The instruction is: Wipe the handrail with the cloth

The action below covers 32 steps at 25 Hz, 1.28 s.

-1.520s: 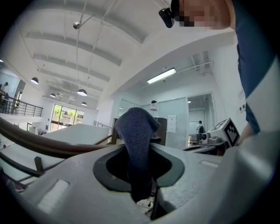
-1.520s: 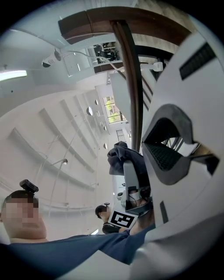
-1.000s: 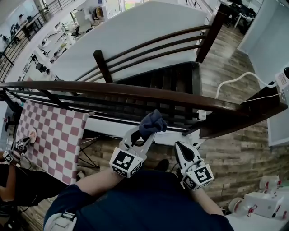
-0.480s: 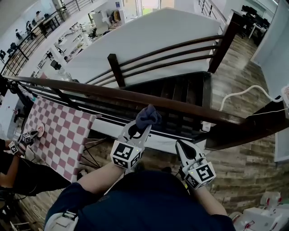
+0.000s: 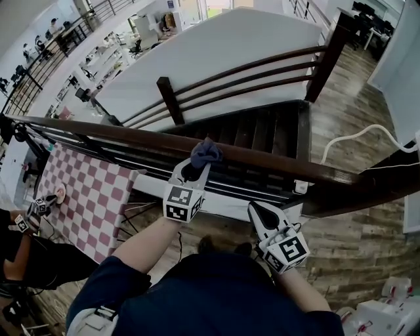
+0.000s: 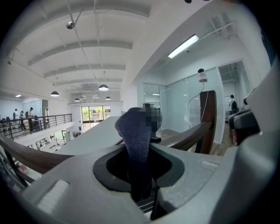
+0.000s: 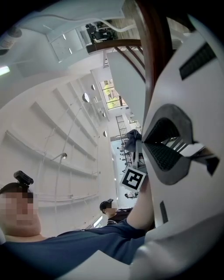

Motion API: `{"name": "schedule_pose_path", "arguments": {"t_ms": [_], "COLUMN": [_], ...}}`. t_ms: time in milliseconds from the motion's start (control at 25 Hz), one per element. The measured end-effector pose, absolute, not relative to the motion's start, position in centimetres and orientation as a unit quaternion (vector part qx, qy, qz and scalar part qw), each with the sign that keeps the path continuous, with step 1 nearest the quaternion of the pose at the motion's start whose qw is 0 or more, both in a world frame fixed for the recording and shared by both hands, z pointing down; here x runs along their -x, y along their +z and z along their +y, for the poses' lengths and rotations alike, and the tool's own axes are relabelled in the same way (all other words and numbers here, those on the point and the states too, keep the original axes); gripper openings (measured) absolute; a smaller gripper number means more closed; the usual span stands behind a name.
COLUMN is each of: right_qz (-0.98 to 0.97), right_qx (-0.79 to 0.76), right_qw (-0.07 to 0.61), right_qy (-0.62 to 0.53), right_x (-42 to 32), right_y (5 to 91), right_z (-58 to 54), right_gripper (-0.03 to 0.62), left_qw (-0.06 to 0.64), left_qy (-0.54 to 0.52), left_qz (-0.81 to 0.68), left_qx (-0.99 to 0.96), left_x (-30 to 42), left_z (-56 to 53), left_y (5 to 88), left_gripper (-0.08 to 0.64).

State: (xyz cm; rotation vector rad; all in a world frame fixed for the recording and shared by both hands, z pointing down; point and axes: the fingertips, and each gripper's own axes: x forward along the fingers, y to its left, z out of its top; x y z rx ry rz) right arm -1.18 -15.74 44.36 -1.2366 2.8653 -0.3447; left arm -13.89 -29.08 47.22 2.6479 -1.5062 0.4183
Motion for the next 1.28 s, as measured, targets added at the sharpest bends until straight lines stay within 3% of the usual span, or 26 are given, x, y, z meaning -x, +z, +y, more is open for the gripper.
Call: {"name": "schedule_pose_path", "arguments": {"t_ms": [560,1280], "right_qz": [0.894,0.844], "right_qx": [0.426,0.513], "right_qw": [0.011,0.043], "right_qy": [-0.137,-0.153], "right_x": [-2.8,-14.2], "right_y": [46.1,47.5], "right_z": [-15.6,-13.1], "right_gripper": [0.011,0.011], "left_qw": [0.019,-0.034], "left_qy": [0.252,0.281], "left_qz": [-0.503,-0.370], "left_qx": [-0.826,-0.885], "left_x": [13.4,-6.7], "left_z": [-35.0,-32.4], "left_y": [50.5,50.8], "left_gripper": [0.091,0.091]}}
